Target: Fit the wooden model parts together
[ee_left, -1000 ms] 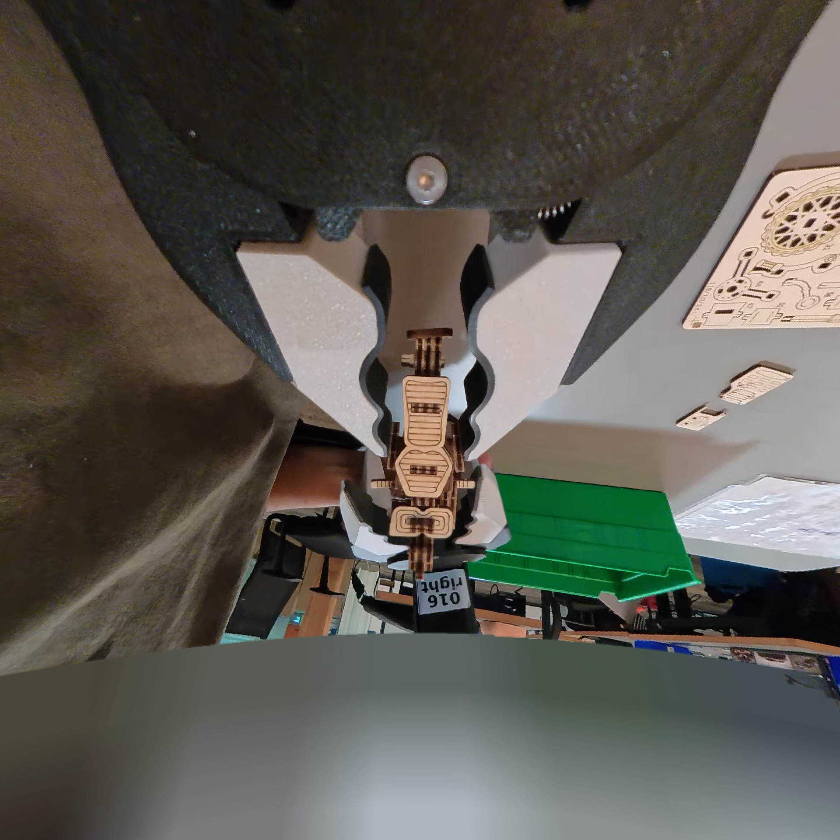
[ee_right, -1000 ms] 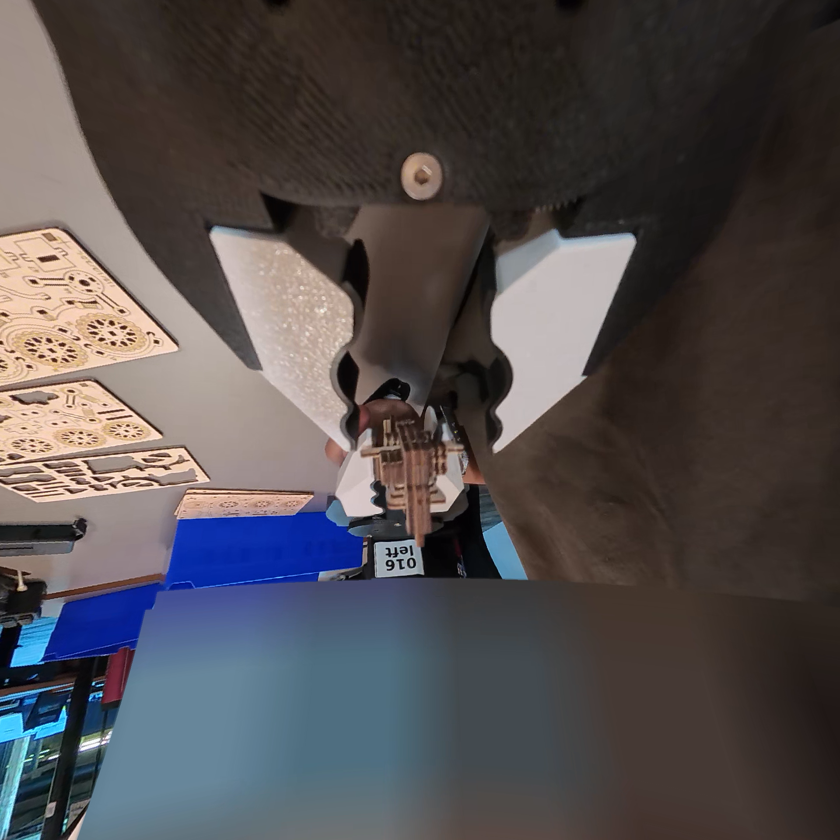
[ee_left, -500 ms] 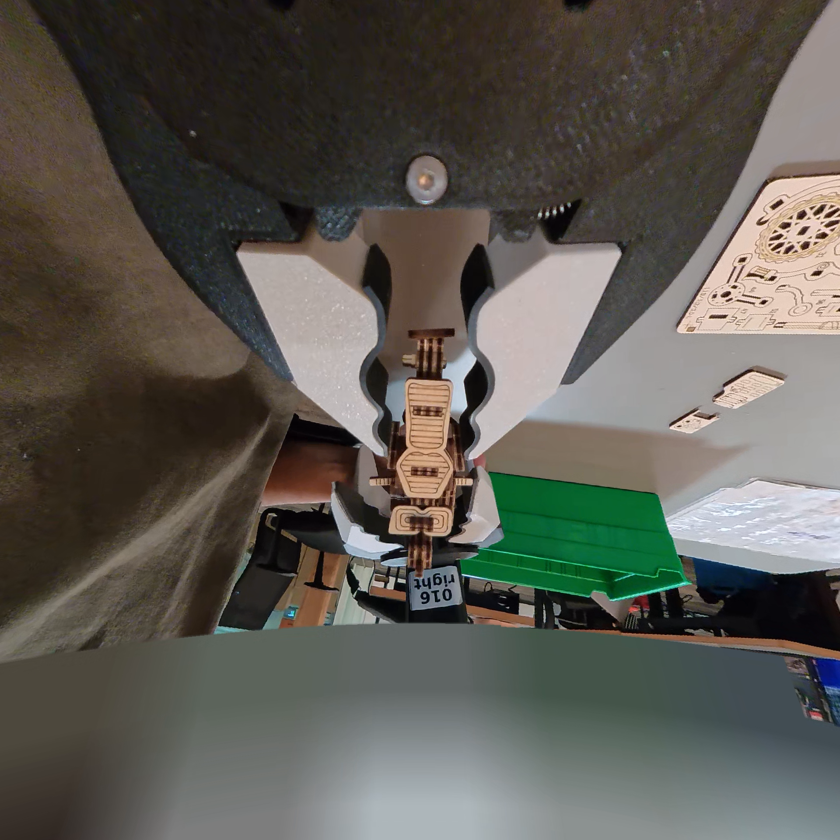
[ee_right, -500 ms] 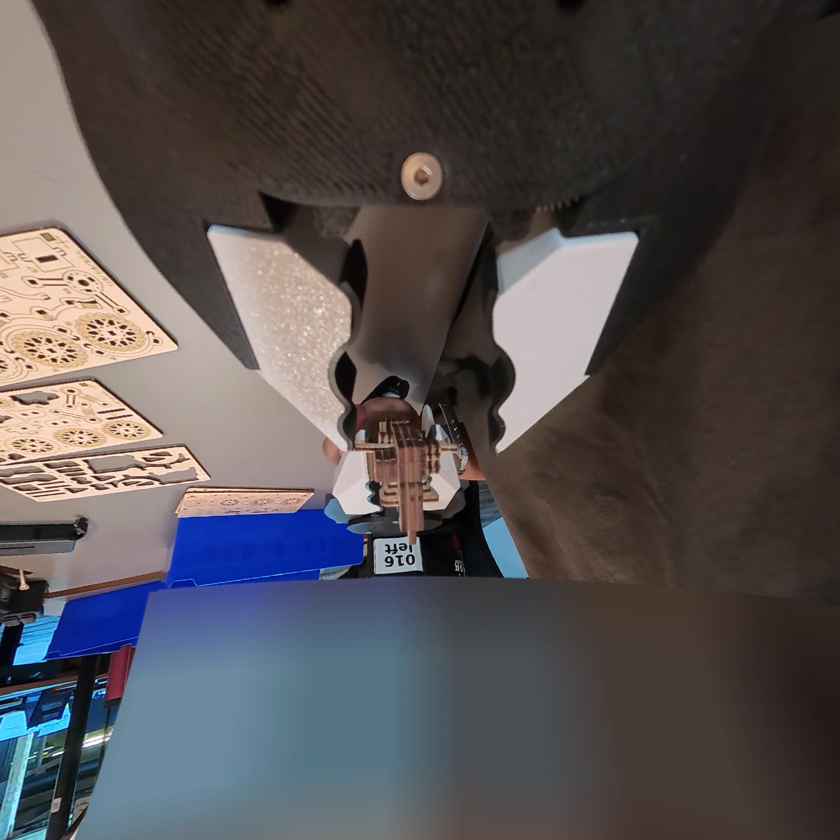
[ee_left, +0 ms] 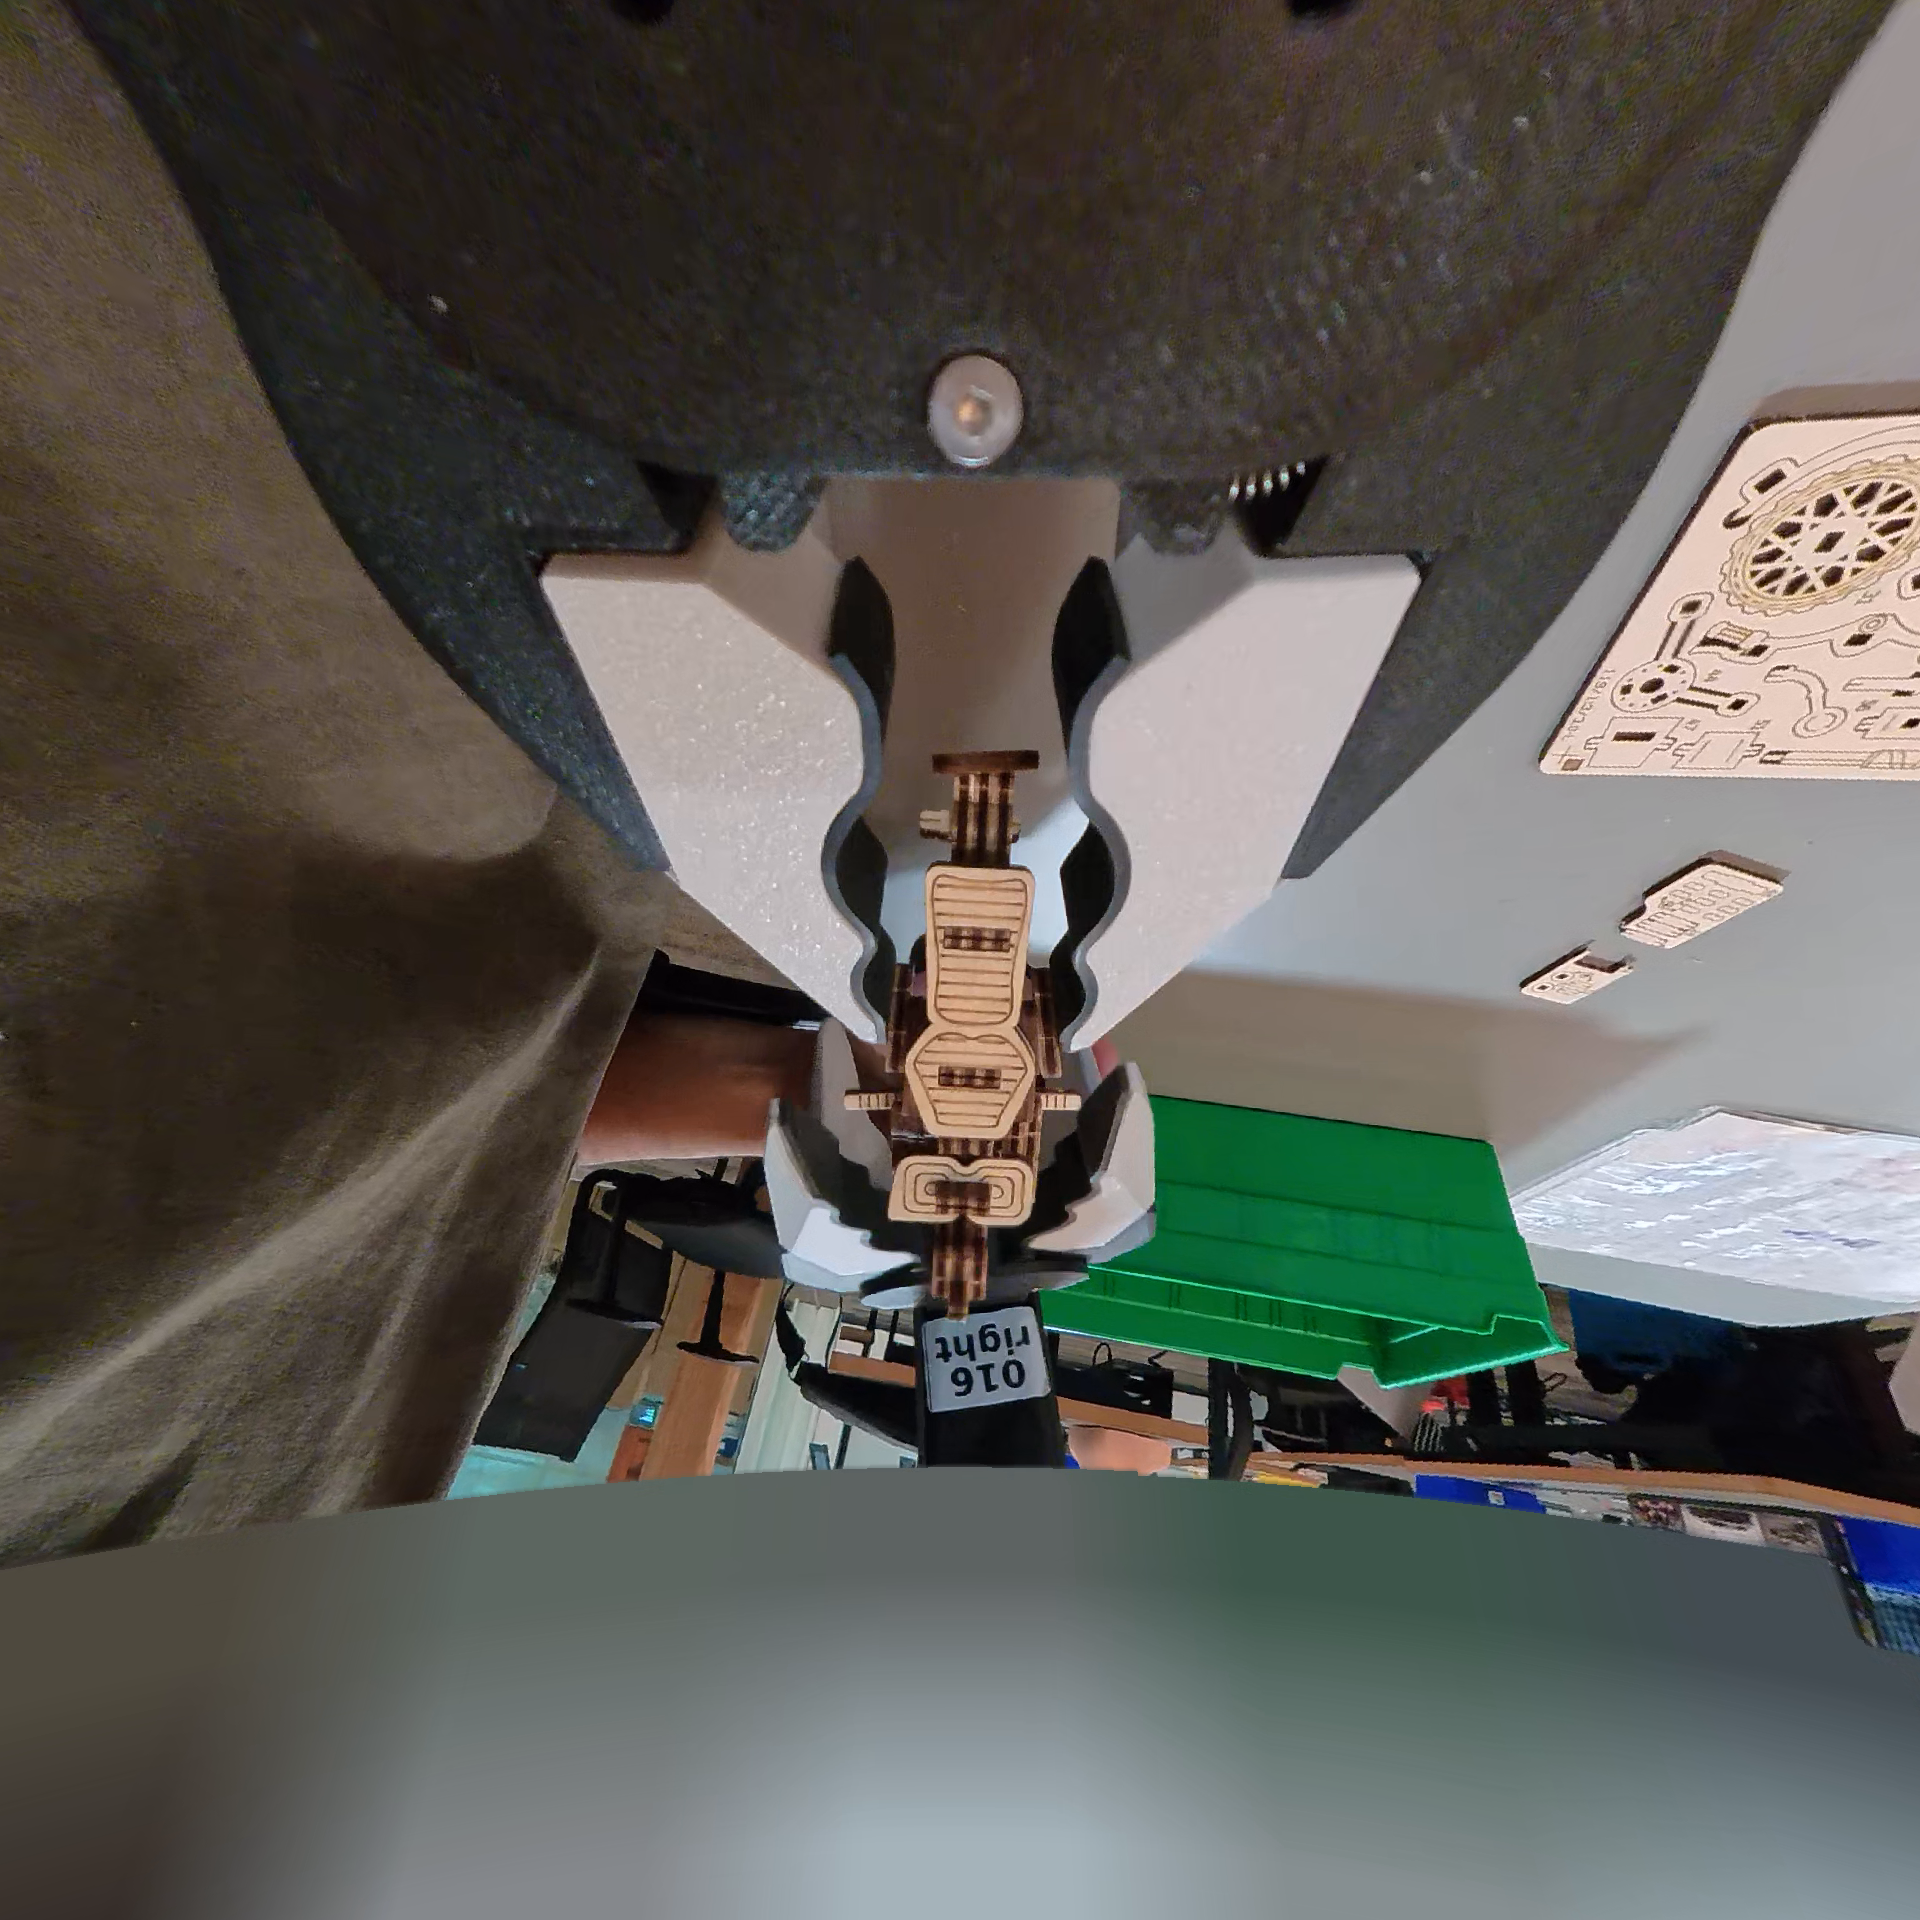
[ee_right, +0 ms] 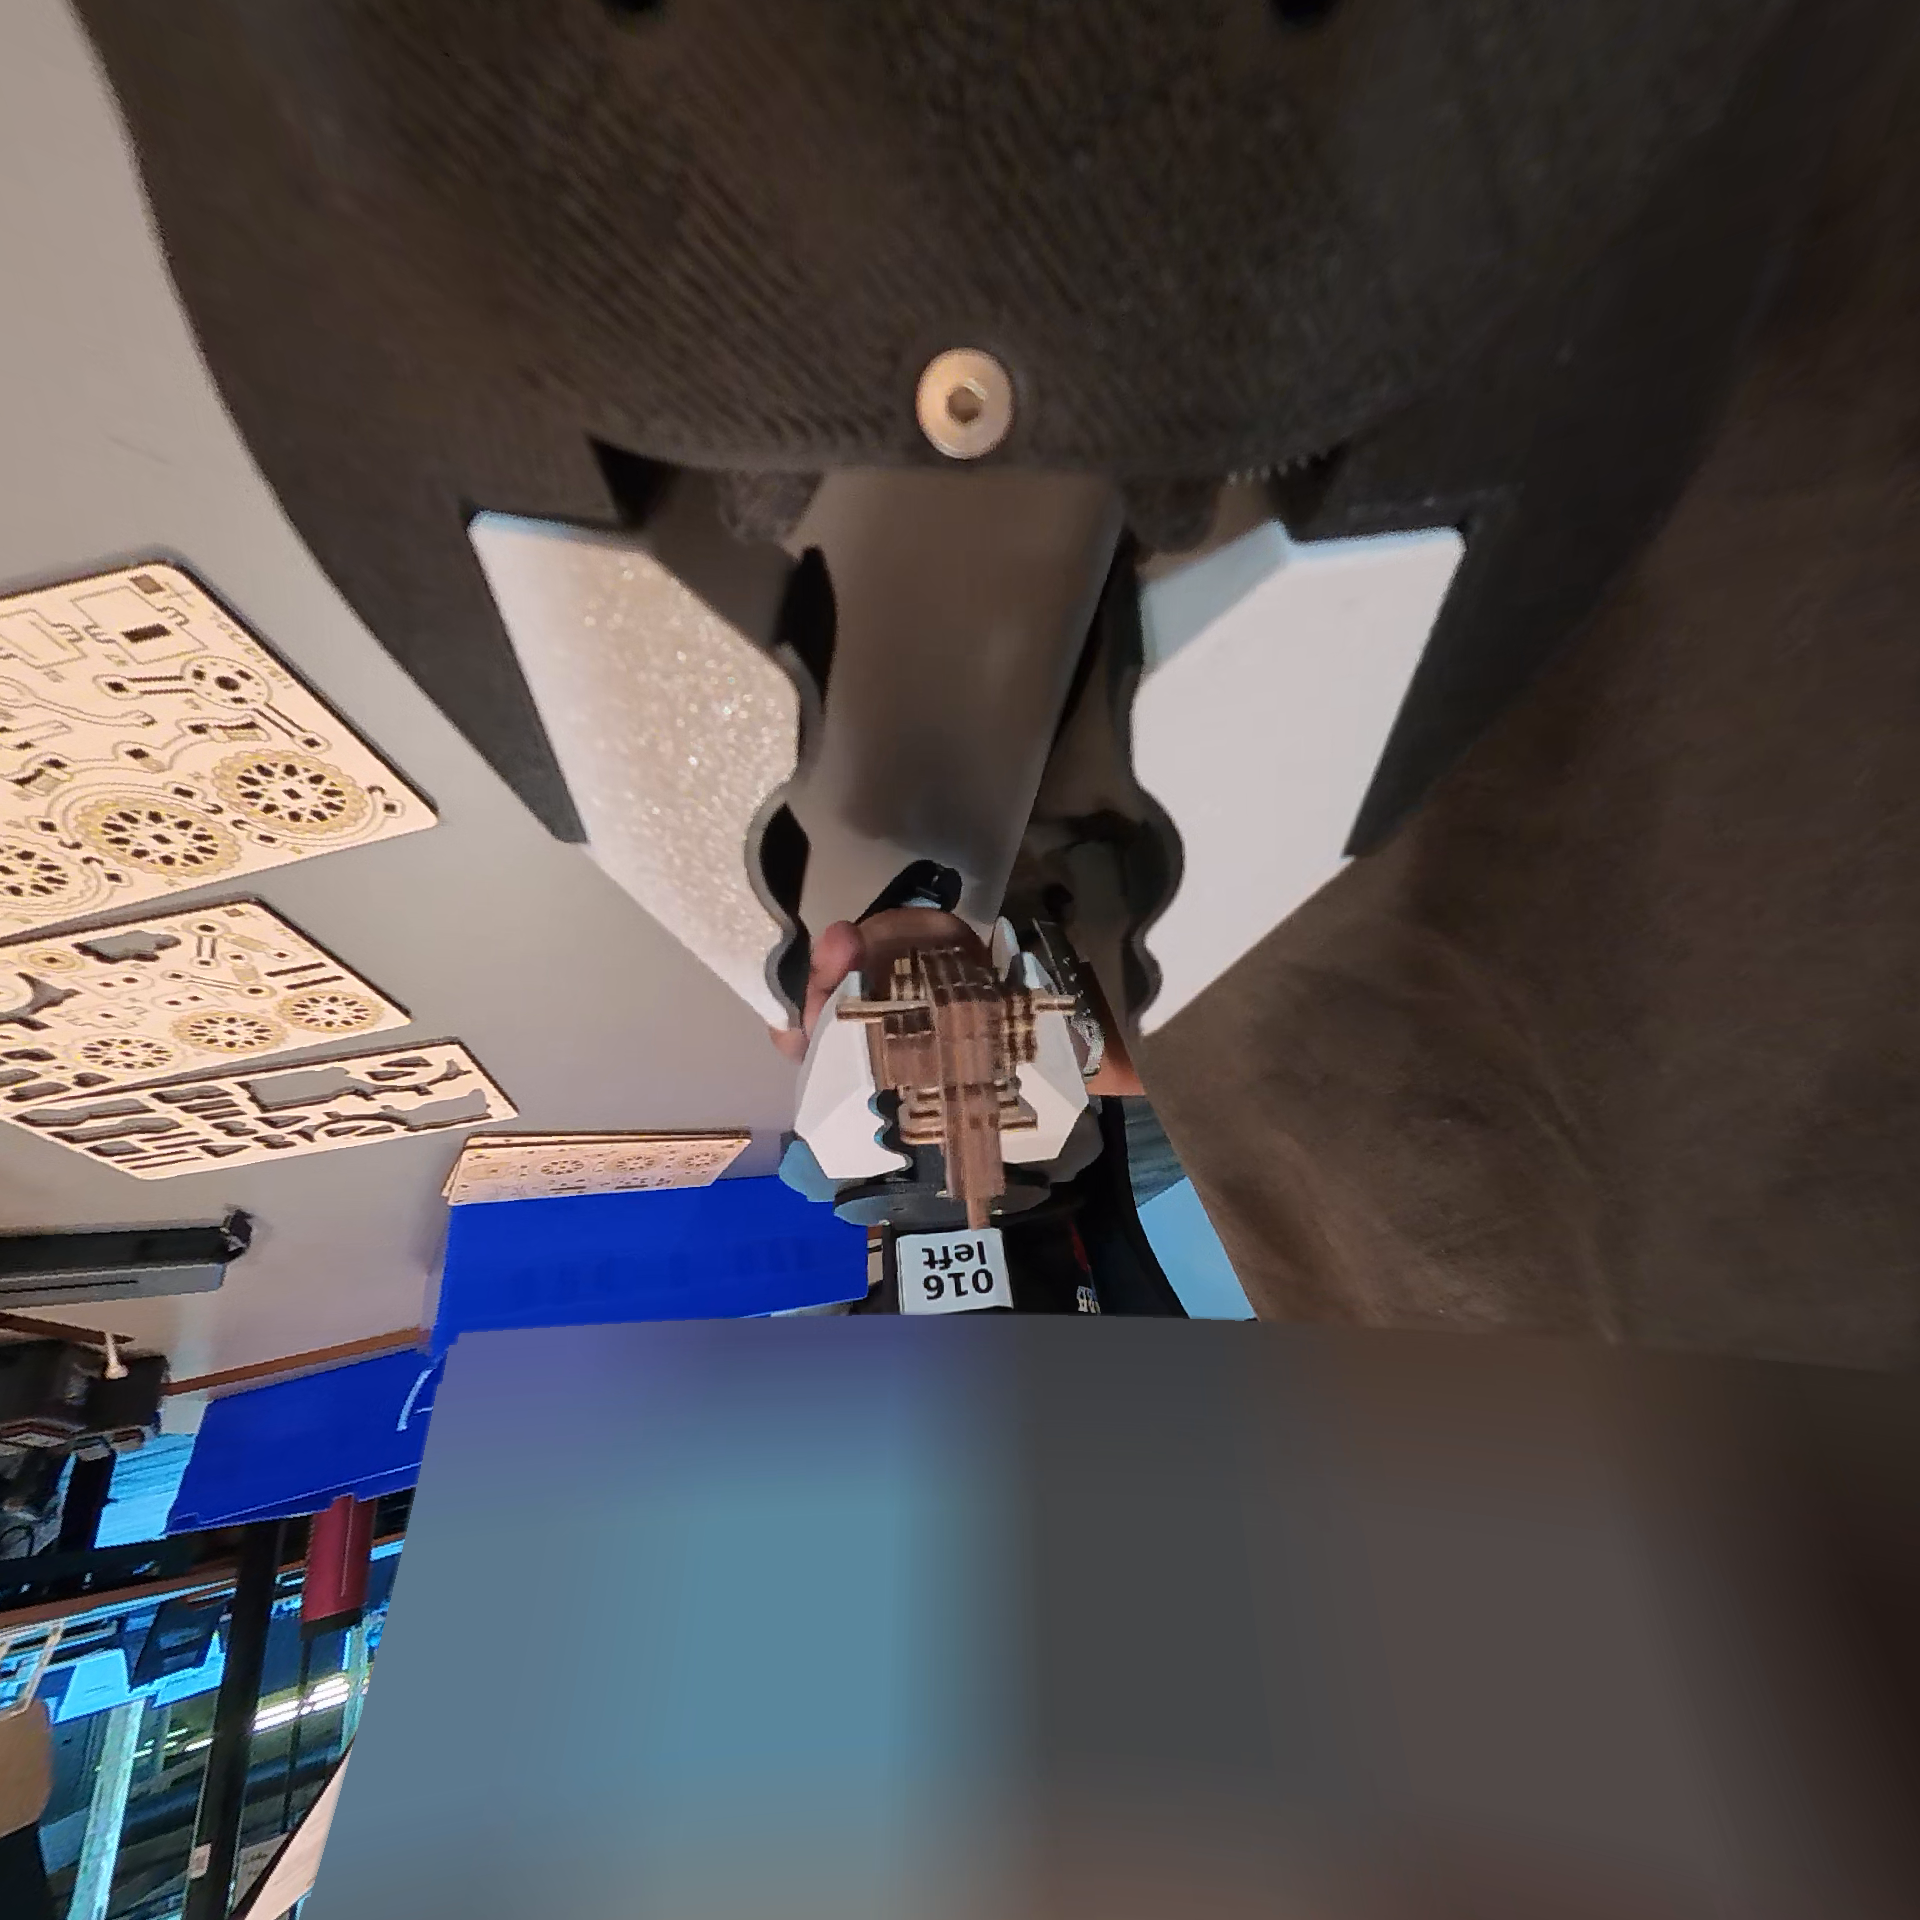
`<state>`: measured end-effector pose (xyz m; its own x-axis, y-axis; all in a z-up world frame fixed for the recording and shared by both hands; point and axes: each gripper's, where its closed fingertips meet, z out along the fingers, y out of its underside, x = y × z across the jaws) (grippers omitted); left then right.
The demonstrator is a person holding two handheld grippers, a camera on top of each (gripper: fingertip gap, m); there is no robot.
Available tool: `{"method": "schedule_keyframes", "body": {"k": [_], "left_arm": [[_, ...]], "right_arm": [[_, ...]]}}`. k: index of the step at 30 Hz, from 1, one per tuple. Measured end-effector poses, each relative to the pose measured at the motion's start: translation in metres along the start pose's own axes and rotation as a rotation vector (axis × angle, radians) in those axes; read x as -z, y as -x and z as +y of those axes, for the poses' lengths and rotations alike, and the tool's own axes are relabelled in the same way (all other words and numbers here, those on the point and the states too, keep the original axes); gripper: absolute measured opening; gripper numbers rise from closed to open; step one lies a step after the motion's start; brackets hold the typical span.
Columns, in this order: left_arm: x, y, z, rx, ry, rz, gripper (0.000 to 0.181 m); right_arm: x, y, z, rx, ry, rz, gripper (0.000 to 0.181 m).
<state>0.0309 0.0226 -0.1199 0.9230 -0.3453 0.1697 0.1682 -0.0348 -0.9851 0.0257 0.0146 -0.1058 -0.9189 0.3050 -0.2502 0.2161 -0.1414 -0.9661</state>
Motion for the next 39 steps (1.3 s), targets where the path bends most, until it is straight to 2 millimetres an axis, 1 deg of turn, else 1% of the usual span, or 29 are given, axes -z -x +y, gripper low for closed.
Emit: {"method": "schedule_keyframes", "body": {"k": [9, 13, 17, 20, 24, 25, 27, 30, 39], "left_arm": [[-0.001, 0.002, -0.002, 0.001, -0.012, -0.014, 0.027], [-0.001, 0.002, -0.003, 0.002, -0.021, -0.018, 0.027], [0.001, 0.003, -0.005, 0.009, -0.035, -0.024, 0.027], [0.001, 0.003, -0.008, 0.02, -0.05, -0.017, 0.027], [0.001, 0.001, -0.01, 0.023, -0.064, -0.013, 0.027], [0.001, 0.001, -0.01, 0.023, -0.067, -0.014, 0.027], [0.0, 0.001, -0.011, 0.025, -0.073, -0.013, 0.027], [-0.001, 0.0, -0.011, 0.029, -0.079, -0.008, 0.027], [-0.003, -0.002, -0.016, 0.069, -0.126, 0.013, 0.027]], "right_arm": [[-0.004, -0.003, -0.001, 0.031, -0.004, 0.046, 0.058], [0.001, -0.009, -0.012, 0.093, -0.056, 0.115, 0.072], [0.01, -0.009, -0.021, 0.144, -0.101, 0.167, 0.07], [0.009, -0.013, -0.017, 0.148, -0.087, 0.181, 0.083], [0.0, -0.008, -0.012, 0.127, -0.083, 0.143, 0.086], [-0.002, -0.009, -0.012, 0.123, -0.087, 0.152, 0.093], [-0.004, -0.007, -0.013, 0.123, -0.099, 0.15, 0.08], [-0.007, -0.005, -0.016, 0.097, -0.131, 0.133, 0.07], [-0.012, 0.005, -0.019, -0.012, -0.189, 0.033, 0.066]]}}
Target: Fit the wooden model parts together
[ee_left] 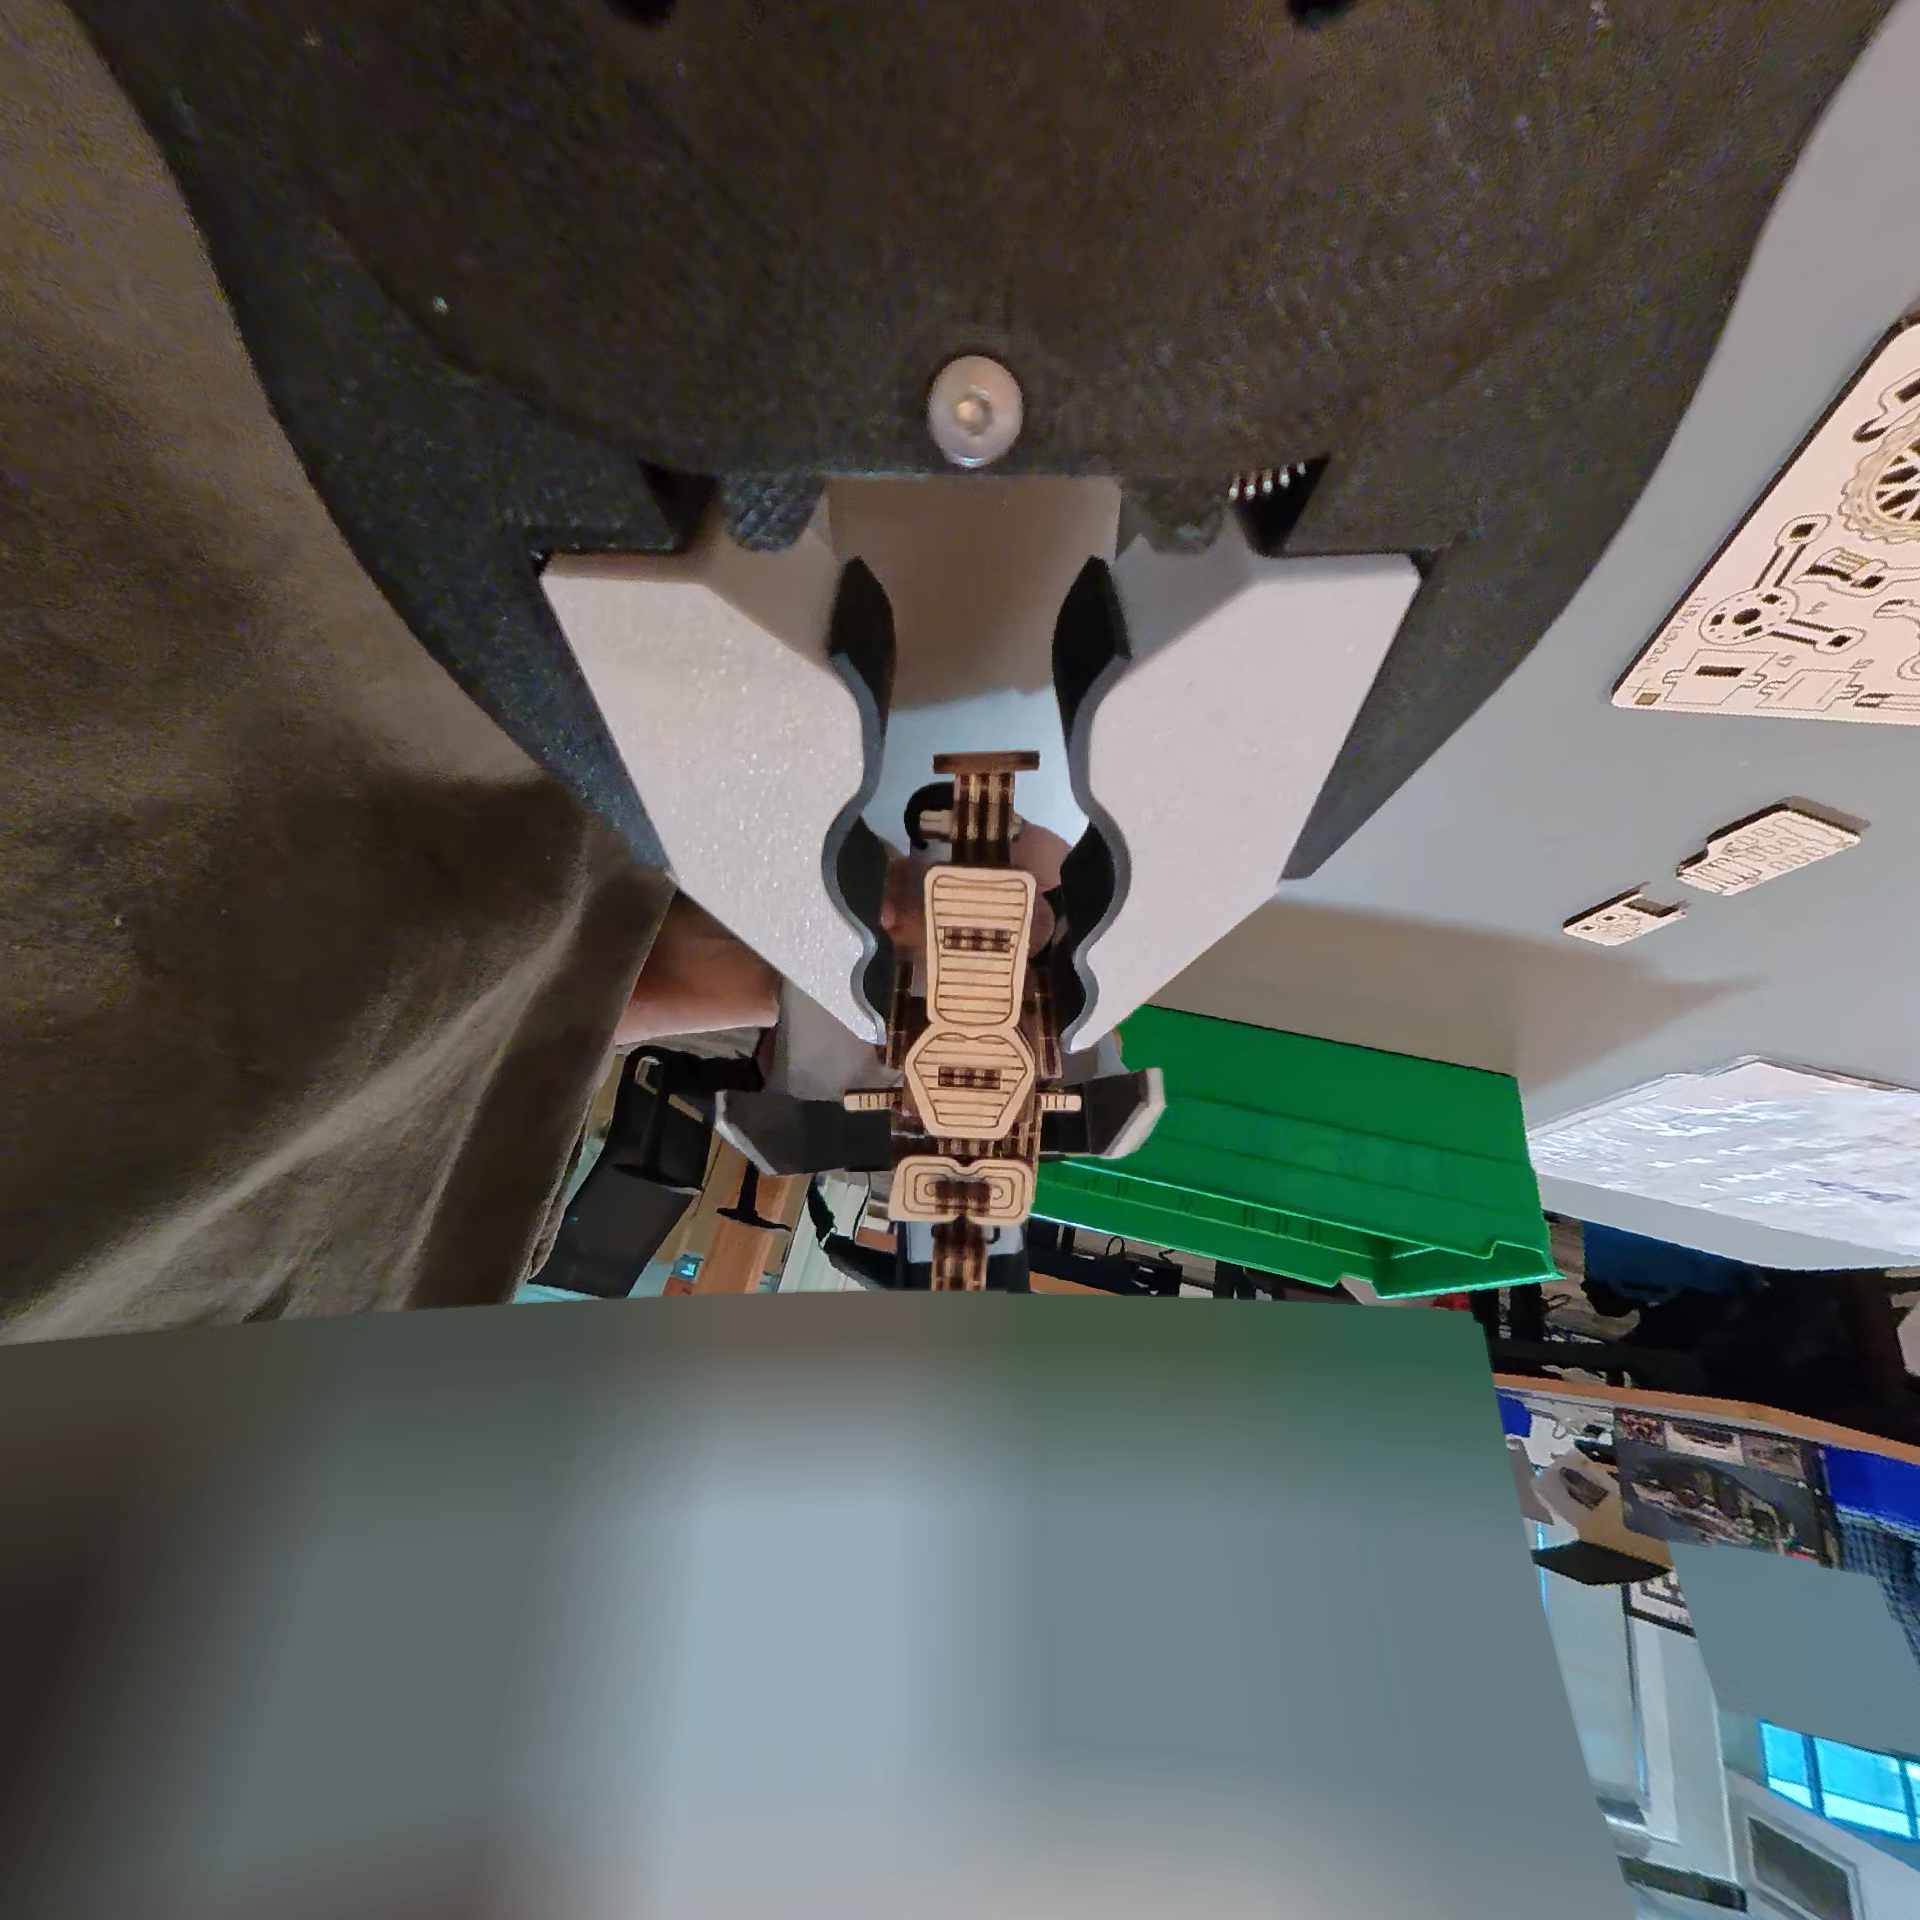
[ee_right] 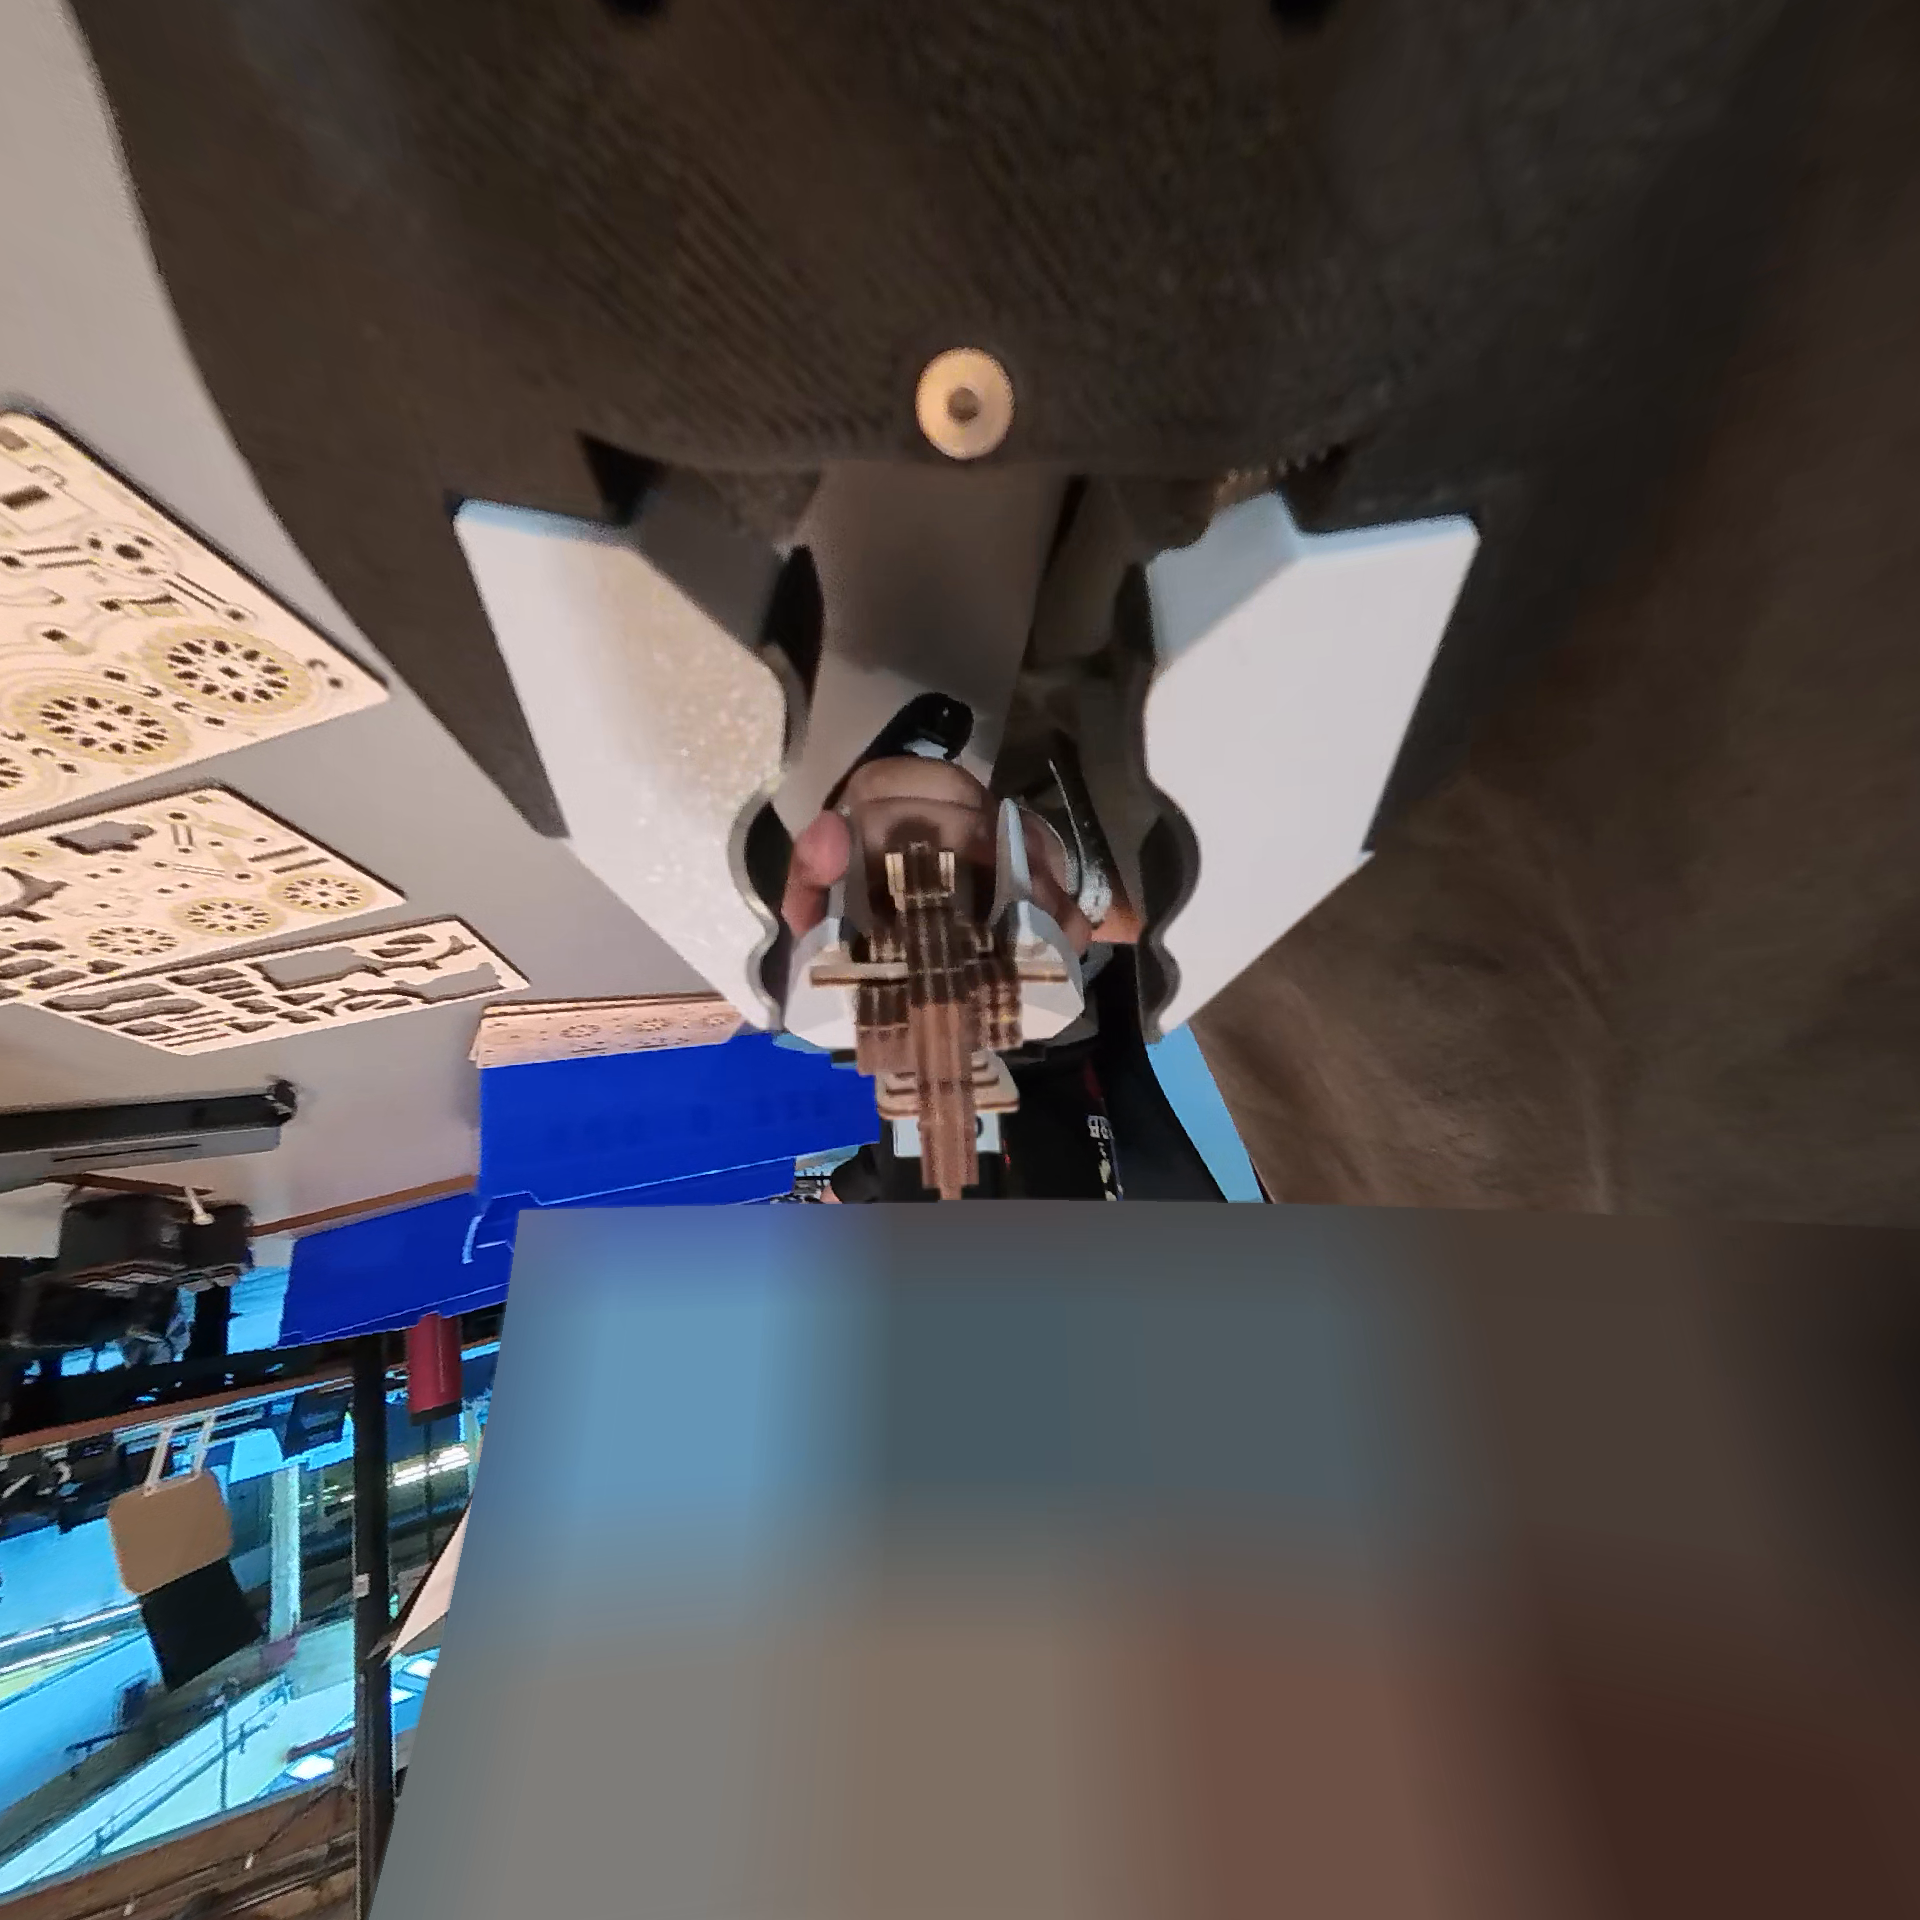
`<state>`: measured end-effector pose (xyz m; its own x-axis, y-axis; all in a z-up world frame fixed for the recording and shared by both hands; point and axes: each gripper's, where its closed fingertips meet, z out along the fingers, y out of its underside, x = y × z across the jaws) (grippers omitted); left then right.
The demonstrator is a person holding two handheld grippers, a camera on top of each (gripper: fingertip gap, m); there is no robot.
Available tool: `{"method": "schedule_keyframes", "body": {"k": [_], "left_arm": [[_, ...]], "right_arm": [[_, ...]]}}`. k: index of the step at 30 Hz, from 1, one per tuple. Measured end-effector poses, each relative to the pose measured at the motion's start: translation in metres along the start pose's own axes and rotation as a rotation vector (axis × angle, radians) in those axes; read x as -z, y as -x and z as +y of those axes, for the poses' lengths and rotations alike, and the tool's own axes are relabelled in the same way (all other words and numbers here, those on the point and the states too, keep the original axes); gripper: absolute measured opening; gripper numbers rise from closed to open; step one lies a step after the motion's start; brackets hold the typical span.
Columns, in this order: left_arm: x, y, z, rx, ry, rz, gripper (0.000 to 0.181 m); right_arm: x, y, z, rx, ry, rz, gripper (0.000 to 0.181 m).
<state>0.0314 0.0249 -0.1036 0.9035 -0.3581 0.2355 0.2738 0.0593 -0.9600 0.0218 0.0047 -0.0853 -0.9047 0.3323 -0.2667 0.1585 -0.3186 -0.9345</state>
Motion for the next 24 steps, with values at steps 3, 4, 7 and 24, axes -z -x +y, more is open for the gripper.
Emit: {"method": "schedule_keyframes", "body": {"k": [3, 4, 7, 24], "left_arm": [[-0.0013, -0.0017, 0.0008, 0.0, -0.001, 0.007, 0.027], [-0.0017, -0.0025, 0.0006, 0.002, -0.004, 0.01, 0.027], [-0.0024, -0.0042, -0.0007, 0.009, -0.014, 0.018, 0.027], [-0.0017, -0.0049, -0.0047, 0.021, -0.038, 0.022, 0.027]], "right_arm": [[-0.0011, 0.0011, -0.0002, -0.01, -0.008, -0.007, 0.064], [-0.0013, 0.0012, 0.0, -0.011, -0.008, -0.008, 0.063], [-0.0002, 0.0005, -0.0014, -0.017, -0.017, -0.008, 0.06], [0.0013, -0.0002, -0.0026, -0.034, -0.028, -0.017, 0.05]]}}
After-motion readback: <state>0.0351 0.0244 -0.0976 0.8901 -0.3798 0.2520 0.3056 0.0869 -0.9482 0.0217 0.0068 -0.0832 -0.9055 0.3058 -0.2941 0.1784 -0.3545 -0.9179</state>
